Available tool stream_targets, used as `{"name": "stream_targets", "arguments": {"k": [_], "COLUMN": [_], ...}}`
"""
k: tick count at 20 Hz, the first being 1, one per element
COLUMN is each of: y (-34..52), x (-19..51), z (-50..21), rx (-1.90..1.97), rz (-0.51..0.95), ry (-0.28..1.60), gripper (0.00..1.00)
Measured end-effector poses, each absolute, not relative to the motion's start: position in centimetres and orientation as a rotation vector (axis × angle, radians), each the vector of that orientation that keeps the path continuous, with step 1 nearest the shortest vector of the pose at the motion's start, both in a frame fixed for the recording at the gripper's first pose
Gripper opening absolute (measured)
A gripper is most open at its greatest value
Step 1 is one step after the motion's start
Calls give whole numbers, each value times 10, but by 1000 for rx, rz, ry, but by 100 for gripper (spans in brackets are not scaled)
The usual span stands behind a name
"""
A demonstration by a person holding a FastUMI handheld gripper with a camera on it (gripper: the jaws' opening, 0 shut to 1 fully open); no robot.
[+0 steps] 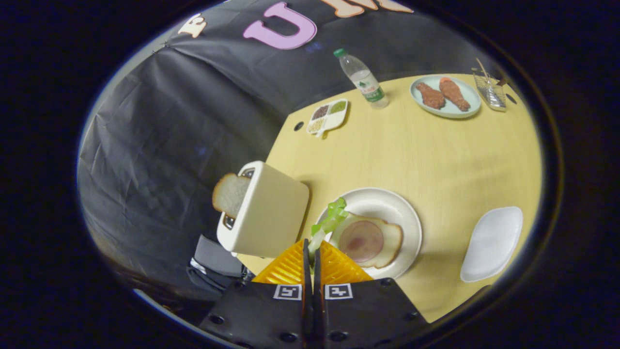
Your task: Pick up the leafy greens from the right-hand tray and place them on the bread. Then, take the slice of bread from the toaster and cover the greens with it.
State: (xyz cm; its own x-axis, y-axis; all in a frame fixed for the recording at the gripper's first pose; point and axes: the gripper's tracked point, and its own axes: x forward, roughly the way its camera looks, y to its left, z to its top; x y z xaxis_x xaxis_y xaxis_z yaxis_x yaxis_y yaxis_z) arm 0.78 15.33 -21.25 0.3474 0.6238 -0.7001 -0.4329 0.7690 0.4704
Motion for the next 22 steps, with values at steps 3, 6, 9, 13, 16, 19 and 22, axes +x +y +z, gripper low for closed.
{"name": "stream_targets", "arguments": {"k": [3, 6, 9, 13, 16, 19, 22], "y": [152, 132, 117, 106, 101, 90, 83], "x": [16, 29, 32, 31, 33, 32, 32], "z": [-247, -269, -284, -303, -310, -304, -306], "rx": [189, 143, 87, -5, -42, -66, -85], "rz": [633, 538, 482, 443, 417, 374, 331], "ry": [1046, 1071, 1095, 1115, 1118, 1120, 1109], "gripper": [4, 4, 4, 8, 15, 19, 33]}}
